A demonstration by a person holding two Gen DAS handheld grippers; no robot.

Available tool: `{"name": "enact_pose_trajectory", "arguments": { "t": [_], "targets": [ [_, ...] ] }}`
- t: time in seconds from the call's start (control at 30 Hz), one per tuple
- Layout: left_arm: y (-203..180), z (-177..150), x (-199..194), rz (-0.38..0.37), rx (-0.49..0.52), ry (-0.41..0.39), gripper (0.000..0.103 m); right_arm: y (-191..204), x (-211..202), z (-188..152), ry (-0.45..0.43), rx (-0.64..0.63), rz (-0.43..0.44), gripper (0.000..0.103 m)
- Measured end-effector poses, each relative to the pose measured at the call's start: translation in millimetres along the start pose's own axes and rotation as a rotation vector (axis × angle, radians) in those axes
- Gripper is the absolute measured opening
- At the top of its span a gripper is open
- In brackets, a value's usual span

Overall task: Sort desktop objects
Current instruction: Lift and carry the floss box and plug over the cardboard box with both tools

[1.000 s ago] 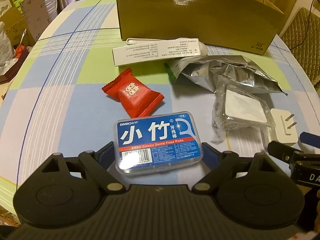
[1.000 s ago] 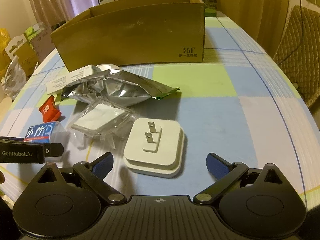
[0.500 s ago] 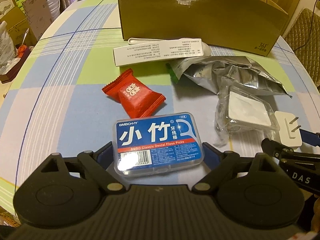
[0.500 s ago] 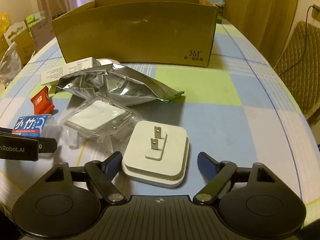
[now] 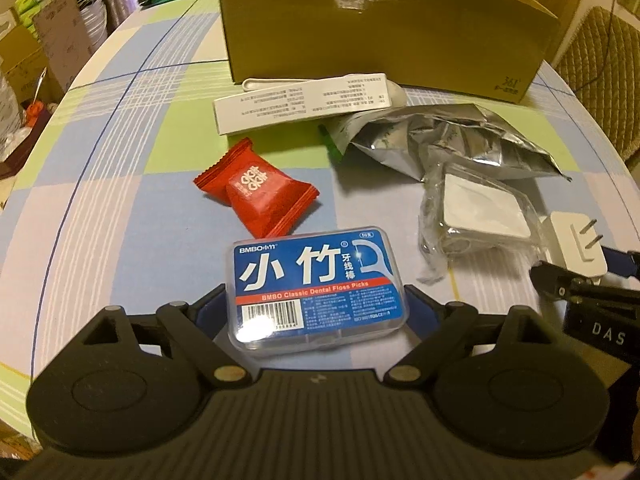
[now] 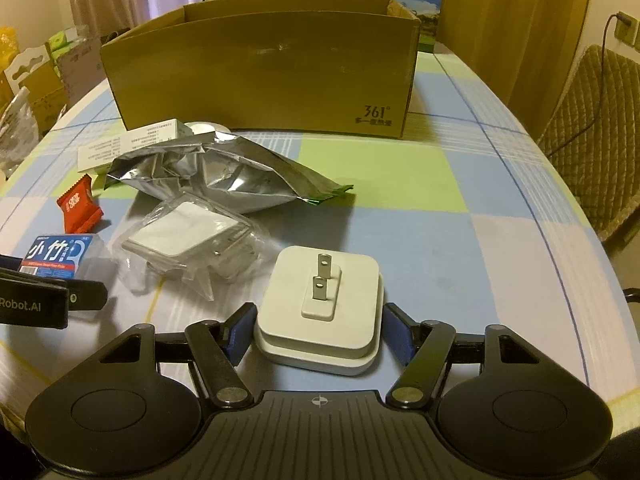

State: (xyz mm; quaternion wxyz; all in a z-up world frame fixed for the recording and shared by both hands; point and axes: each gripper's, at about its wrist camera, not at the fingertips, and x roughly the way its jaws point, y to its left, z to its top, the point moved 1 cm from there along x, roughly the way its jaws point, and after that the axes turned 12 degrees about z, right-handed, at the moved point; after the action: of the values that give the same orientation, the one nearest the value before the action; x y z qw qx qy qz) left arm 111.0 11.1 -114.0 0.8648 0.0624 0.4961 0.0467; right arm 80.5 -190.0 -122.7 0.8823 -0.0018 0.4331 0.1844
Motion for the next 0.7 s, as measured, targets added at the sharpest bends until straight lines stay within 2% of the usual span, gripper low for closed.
{"name": "enact_pose_trajectory", "arguments": {
  "t": [0.1,0.33,0.47,0.7],
  "targets": [
    [-2.6,-0.5,-0.3,-0.002,0.021,-0.010,0.087,1.1,0.6,-0.6,0.000,-0.008,0.003,0.065],
    [1.5,-1.4,-0.5,0.008,-0.042,0.003,0.090,-0.7,1.2,0.6,-0.001,0.004,0.004,0.068],
    [4.8,-1.1,0.9,0.004,-0.074,-0.005,0.085,-1.6,1.7,0.8,-0.001,0.006,0.004,0.069],
    [6.1,-0.7,1.8,-0.007,-0.065,-0.020,0.085,-2.8,2.5,1.1,-0.006,0.011,0.003,0.070]
  ]
}}
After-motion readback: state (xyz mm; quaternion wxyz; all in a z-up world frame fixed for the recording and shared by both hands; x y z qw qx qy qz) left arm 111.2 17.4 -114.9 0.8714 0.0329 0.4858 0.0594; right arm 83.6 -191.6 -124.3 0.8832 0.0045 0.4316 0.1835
